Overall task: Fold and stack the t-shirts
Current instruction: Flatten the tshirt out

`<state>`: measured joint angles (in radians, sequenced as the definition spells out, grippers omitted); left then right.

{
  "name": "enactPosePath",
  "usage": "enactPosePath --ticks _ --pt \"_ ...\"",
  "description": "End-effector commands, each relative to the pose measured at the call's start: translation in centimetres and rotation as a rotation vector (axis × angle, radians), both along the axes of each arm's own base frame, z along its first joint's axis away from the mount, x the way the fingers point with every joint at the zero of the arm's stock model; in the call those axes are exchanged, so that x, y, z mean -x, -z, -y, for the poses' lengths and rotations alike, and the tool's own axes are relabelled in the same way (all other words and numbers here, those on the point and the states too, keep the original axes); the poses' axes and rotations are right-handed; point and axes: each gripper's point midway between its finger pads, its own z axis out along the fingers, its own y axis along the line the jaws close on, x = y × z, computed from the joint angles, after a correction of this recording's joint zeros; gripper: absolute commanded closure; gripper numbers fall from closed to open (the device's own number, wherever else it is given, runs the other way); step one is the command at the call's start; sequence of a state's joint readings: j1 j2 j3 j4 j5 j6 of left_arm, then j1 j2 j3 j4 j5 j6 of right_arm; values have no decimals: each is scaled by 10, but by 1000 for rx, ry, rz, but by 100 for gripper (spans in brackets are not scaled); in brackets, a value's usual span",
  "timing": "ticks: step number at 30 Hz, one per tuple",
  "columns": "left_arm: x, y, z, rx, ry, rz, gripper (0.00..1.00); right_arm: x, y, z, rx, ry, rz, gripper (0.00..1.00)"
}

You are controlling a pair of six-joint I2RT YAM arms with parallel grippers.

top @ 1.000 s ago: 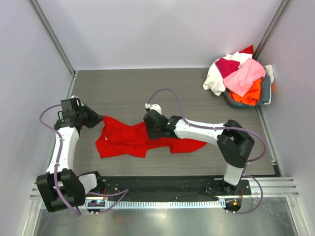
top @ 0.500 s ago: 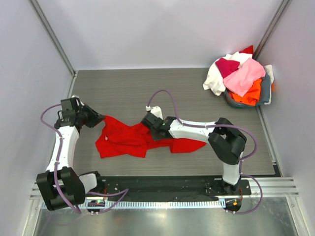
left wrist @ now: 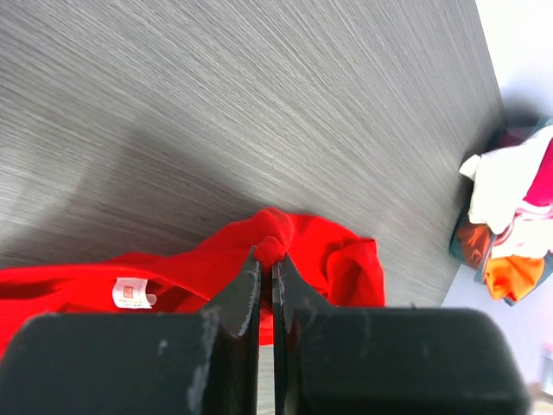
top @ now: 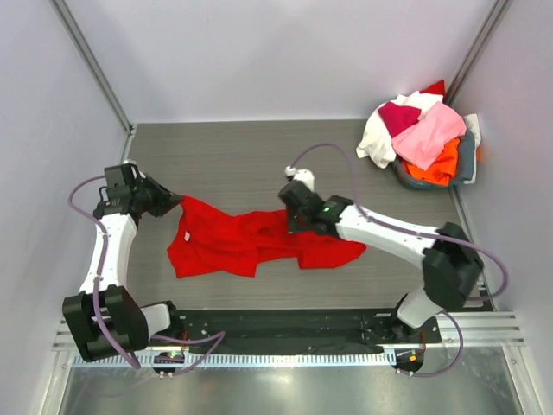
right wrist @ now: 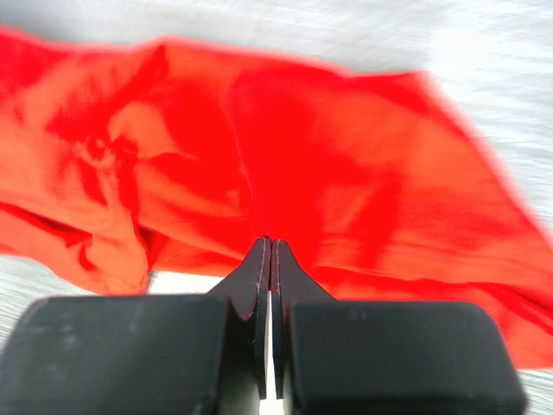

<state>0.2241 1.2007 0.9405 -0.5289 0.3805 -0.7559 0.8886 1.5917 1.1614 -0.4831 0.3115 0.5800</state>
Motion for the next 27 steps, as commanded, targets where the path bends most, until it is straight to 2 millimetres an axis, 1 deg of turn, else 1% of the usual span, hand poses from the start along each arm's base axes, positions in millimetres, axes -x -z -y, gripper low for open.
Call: enactPosePath --ticks 1,2,3,4,5,7,8,9,11,12,13,14,15,16,17,18,19,20,21,22,24,25,26,27 --pt "-21 -19 -6 16 -40 63 100 -12 -29 36 -96 57 26 99" --pt "-24 -19 -6 25 -51 64 100 -10 -21 48 -91 70 11 99" --pt "-30 -21 -7 30 -59 80 100 -12 -23 58 -100 83 12 99" --pt "-34 -20 -7 51 -78 74 100 -21 -23 77 -103 134 15 99" --pt "-39 -14 -7 61 -87 60 100 -21 -23 92 -107 162 19 99" --pt "-52 -15 -7 76 -101 73 100 -24 -21 113 -115 203 13 99" --pt "-58 -15 -7 88 -113 70 100 -30 -17 136 -117 268 5 99" --pt "-68 -11 -8 93 -117 60 100 -32 -21 146 -130 292 15 99" --pt "-80 -10 -6 86 -97 63 100 -34 -19 163 -137 333 14 99" --pt "-87 -4 1 100 -62 43 100 -39 -20 176 -140 371 22 99" --pt "-96 -13 3 100 -44 58 99 -41 -21 182 -141 390 25 99" --pt "-99 -14 3 98 -37 51 97 -44 -22 186 -147 403 26 99" --pt "-101 -7 6 102 -27 22 93 -48 -21 197 -146 438 27 99" --pt "-105 -12 8 99 -20 30 72 -51 -19 202 -146 456 21 99" --pt "-105 -11 8 93 -17 21 59 -53 -20 206 -156 466 17 99" --pt "-97 -4 12 72 7 -22 50 -56 -18 213 -159 489 14 99" --pt "-95 -5 9 35 5 -32 39 -58 -16 214 -161 493 8 99" --pt "-90 -3 10 11 15 -50 37 -59 -15 214 -160 491 4 99" --pt "-78 3 10 -27 39 -93 34 -61 -16 213 -167 488 10 99" --pt "-68 3 7 -62 28 -99 34 -60 -13 213 -167 486 3 99" --pt "-53 7 8 -89 43 -109 35 -61 -10 210 -179 478 3 99" --pt "-38 11 8 -102 48 -111 37 -59 -6 210 -177 477 -5 99" --pt "-31 15 9 -104 54 -117 38 -59 -5 209 -180 476 -8 99" --pt "-18 28 13 -99 66 -142 42 -59 -3 208 -182 470 -8 99"
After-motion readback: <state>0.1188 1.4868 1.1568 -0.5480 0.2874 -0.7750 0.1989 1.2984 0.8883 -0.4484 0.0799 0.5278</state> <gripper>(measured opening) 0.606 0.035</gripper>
